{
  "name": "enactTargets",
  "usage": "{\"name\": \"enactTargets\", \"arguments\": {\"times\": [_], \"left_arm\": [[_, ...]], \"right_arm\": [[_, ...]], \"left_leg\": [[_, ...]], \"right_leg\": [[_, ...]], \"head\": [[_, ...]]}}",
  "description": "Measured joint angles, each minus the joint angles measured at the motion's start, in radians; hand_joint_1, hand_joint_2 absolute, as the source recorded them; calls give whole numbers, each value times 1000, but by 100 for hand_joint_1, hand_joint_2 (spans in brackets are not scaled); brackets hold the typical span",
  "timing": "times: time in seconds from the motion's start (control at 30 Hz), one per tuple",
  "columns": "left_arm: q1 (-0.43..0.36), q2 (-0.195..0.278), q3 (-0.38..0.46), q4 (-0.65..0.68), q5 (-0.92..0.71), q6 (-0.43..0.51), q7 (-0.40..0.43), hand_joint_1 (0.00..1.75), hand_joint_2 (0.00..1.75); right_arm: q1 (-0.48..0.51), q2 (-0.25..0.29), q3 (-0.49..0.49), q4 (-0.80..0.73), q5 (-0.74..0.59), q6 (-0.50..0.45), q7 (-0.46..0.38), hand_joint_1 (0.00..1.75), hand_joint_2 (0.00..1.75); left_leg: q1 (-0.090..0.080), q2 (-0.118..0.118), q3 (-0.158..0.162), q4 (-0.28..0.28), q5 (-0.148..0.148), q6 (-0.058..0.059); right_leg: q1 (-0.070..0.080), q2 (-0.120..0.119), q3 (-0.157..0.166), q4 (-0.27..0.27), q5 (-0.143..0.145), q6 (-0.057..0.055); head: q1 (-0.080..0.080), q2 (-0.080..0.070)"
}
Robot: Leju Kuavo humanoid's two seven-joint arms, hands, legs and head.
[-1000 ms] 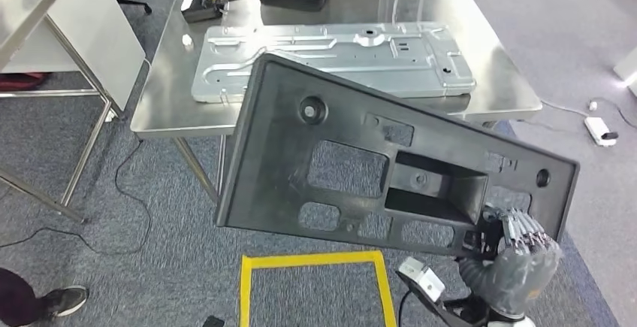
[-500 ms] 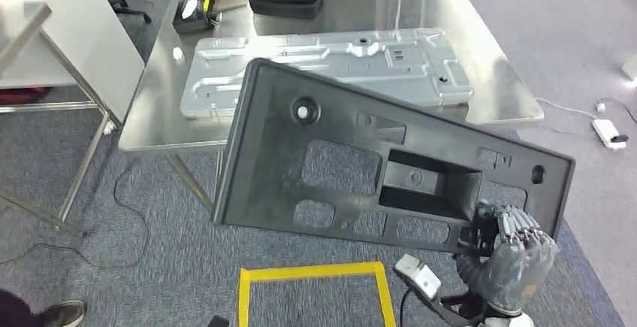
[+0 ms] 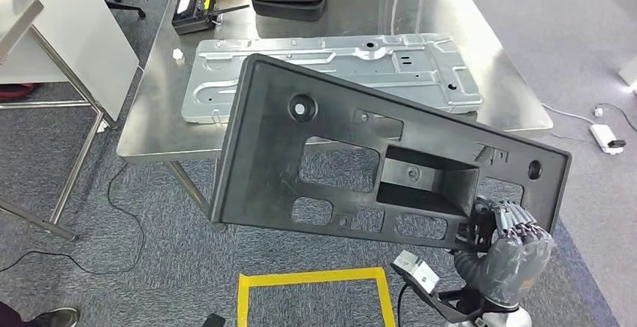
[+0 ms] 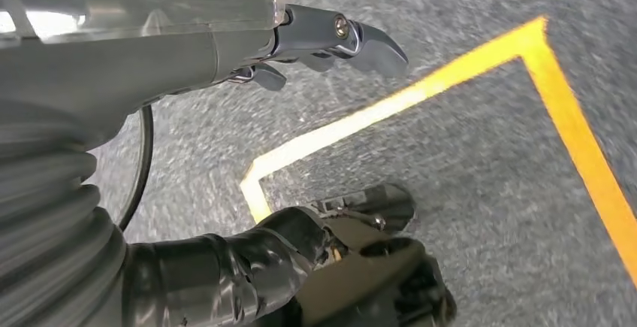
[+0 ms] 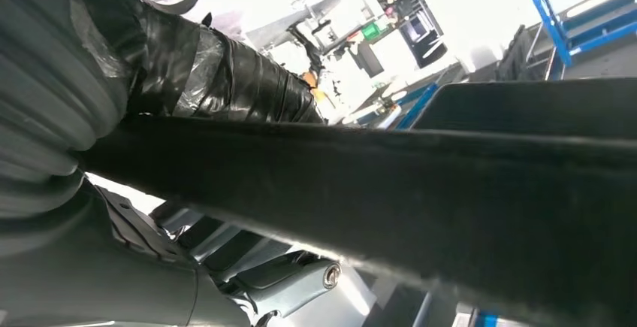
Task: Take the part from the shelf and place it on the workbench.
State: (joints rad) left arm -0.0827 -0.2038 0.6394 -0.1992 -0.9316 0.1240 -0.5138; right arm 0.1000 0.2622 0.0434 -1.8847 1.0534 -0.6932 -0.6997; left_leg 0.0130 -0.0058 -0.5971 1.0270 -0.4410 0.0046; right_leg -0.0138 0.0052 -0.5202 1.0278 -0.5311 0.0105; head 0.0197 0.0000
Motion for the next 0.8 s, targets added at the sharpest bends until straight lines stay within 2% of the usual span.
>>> {"name": "enactTargets", "arguments": {"times": [0.07, 0.13, 0.17, 0.2, 0.23, 0.3, 0.33, 0.37, 0.43, 0.5, 0.53, 0.57, 0.6, 0.67, 0.7, 0.73, 0.77, 0.8], "left_arm": [[-1, 0, 0, 0, 0, 0, 0, 0, 175], [-2, 0, 0, 0, -1, 0, 0, 0, 175], [-1, 0, 0, 0, -1, 0, 0, 0, 175], [-1, 0, 0, 0, -1, 0, 1, 0, 175], [0, 0, 0, 0, -1, 0, 1, 0, 175], [1, 0, 0, 0, -1, 0, 1, 0, 175], [1, 0, 0, 0, -1, 0, 1, 0, 175], [0, -1, 0, 0, -2, 0, 2, 0, 175], [-3, -1, 0, 0, -3, -1, 3, 0, 175], [-7, -1, 0, 0, -4, -1, 4, 0, 175], [-9, -1, 0, 0, -6, -2, 5, 0, 175], [-10, -1, 0, 0, -7, -2, 5, 0, 175], [-10, -1, 0, 0, -9, -3, 5, 0, 175], [-8, -1, 0, 0, -11, -4, 6, 0, 175], [-7, -1, 0, 0, -12, -5, 7, 0, 175], [-5, -1, 0, 0, -12, -5, 8, 0, 175], [-5, -1, 0, 0, -13, -6, 8, 0, 175], [-5, -1, 0, 0, -13, -6, 8, 0, 175]], "right_arm": [[-2, -1, 0, 0, -2, 0, 0, 171, 175], [-2, -3, 0, 1, -3, 0, 0, 171, 175], [-2, -3, 0, 2, -3, 0, 0, 171, 175], [-2, -4, 0, 4, -3, 0, 0, 171, 175], [-2, -4, -1, 5, -3, 0, 0, 171, 175], [-2, -4, -1, 6, -3, 0, 0, 171, 175], [-3, -4, -1, 7, -3, 0, 0, 171, 175], [-6, -4, -1, 8, -3, 0, 0, 171, 175], [-11, -4, -1, 11, -3, 0, 0, 171, 175], [-16, -4, -1, 14, -4, 0, 1, 171, 175], [-18, -4, -2, 16, -3, 0, 1, 171, 175], [-22, -4, -2, 17, -3, 0, 1, 171, 175], [-26, -4, -2, 19, -3, 0, 1, 171, 175], [-31, -5, -2, 25, -3, 0, 2, 171, 175], [-32, -5, -3, 28, -3, 0, 3, 171, 175], [-32, -5, -3, 30, -3, 0, 5, 171, 175], [-33, -5, -3, 33, -3, 0, 6, 171, 175], [-35, -5, -3, 34, -3, 0, 8, 171, 175]], "left_leg": [[1, 0, 16, -16, -10, 24], [-1, 1, 30, -20, -20, 35], [-3, 1, 36, -19, -26, 37], [-4, 0, 43, -19, -32, 37], [-6, -1, 53, -19, -39, 37], [-8, -2, 75, -17, -57, 34], [-10, -3, 83, -15, -66, 30], [-11, -3, 86, -15, -73, 25], [-13, -2, 89, -17, -82, 14], [-13, 0, 97, -19, -90, 4], [-13, 1, 93, -2, -101, -1], [-12, 1, 76, 36, -119, -6], [-9, 1, 43, 95, -142, -11], [-4, 1, -45, 231, -180, -19], [-2, 1, -77, 269, -176, -22], [-1, 1, -92, 267, -150, -23], [0, 1, -87, 225, -105, -22], [0, 1, -68, 157, -52, -20]], "right_leg": [[-1, -3, -31, 68, -36, 15], [-1, -3, -112, 207, -85, 17], [-1, -3, -151, 262, -94, 18], [-1, -4, -176, 285, -83, 17], [-1, -4, -182, 267, -51, 15], [2, -4, -146, 147, 42, 5], [5, -4, -122, 86, 74, -2], [8, -4, -106, 48, 87, -8], [14, -2, -94, 25, 78, -17], [9, 0, -84, 13, 73, -25], [5, 0, -77, 6, 71, -30], [1, -1, -68, -1, 69, -34], [0, -2, -60, -4, 65, -38], [0, -4, -48, -5, 54, -42], [0, -3, -40, -5, 48, -41], [0, -2, -30, -5, 40, -40], [0, -1, -19, -5, 32, -39], [-1, 0, -6, -5, 24, -36]], "head": [[0, 0], [0, 0], [0, 0], [0, 0], [0, 0], [1, 0], [0, 0], [0, 0], [-2, 0], [-3, 0], [-4, 0], [-6, 0], [-8, 0], [-10, 0], [-10, 0], [-10, 0], [-10, 0], [-10, 0]]}}
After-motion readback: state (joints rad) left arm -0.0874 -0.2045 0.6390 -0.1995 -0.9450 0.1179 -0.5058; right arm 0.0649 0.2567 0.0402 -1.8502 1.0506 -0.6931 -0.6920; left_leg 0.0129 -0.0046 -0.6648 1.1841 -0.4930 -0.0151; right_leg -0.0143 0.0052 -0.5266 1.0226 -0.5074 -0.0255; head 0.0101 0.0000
